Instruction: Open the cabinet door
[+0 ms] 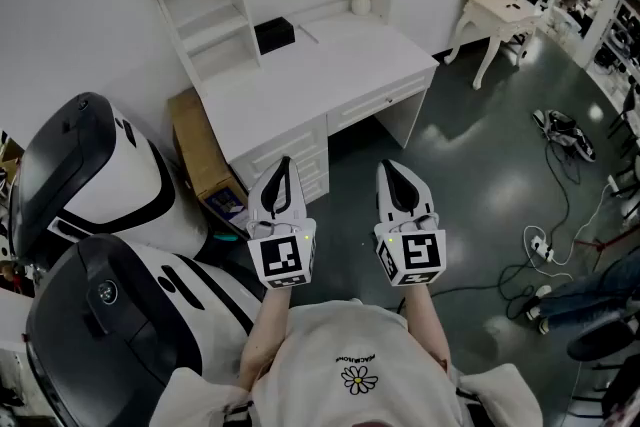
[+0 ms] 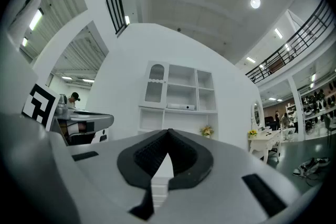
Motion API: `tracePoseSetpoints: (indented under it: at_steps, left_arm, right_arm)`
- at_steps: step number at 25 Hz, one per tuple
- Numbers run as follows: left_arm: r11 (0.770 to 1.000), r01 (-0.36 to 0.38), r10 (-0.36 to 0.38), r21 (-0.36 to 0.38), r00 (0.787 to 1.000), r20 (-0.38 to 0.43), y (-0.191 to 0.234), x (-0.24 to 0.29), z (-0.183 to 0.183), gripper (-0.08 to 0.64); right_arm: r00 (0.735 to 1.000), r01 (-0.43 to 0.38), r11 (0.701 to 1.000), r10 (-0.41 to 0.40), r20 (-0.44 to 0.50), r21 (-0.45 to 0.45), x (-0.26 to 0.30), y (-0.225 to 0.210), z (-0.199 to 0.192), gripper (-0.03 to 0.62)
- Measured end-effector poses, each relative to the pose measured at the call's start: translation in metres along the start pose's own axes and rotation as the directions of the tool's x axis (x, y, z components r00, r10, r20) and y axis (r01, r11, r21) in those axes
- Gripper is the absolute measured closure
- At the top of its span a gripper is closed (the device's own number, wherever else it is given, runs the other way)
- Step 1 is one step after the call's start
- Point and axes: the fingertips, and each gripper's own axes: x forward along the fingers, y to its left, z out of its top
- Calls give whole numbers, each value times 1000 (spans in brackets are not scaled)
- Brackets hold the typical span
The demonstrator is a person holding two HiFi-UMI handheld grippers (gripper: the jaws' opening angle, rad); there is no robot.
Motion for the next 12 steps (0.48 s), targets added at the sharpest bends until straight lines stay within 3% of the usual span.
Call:
tracePoseSetpoints:
  at_steps: [5, 12]
  left_arm:
    - [1000, -7, 7, 10, 1000, 0, 0, 4, 0, 552]
    - [999, -13, 13, -34, 1000, 2, -6, 6, 1, 552]
  right_arm:
    - [1000, -11, 1000, 11, -1, -6, 3, -1, -2, 594]
    - [999, -37, 999, 37, -4, 18, 1, -6, -9, 594]
